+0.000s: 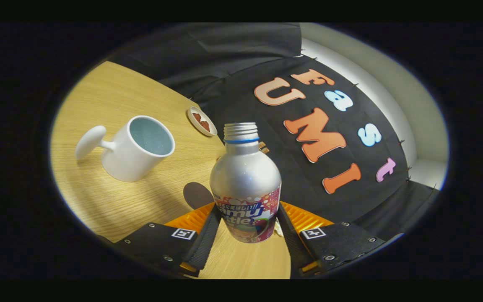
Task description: Take the bottle from table, then pour the juice into the cup, finally place the bottle on the coaster
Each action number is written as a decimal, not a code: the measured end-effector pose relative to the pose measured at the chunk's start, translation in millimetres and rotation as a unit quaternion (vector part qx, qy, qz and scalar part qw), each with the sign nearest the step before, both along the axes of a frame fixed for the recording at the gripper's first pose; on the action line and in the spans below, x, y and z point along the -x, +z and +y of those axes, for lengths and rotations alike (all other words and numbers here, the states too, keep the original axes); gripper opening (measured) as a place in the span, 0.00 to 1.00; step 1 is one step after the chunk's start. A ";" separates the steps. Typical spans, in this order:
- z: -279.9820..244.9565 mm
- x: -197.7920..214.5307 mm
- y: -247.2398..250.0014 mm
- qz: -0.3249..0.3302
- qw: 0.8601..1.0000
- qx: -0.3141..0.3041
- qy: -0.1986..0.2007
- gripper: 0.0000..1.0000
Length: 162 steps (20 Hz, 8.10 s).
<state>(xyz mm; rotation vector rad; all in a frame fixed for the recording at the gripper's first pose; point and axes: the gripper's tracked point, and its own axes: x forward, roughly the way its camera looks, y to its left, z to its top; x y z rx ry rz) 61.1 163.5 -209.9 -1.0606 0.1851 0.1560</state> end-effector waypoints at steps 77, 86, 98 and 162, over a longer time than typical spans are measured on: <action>42.8 -15.7 32.9 -0.109 0.914 0.373 0.116 0.76; 44.2 -16.7 37.6 -0.123 0.904 0.391 0.121 0.76; 48.2 -16.1 42.5 -0.136 0.889 0.416 0.135 0.76; 31.6 -105.8 -56.6 0.167 0.884 -0.433 -0.057 0.77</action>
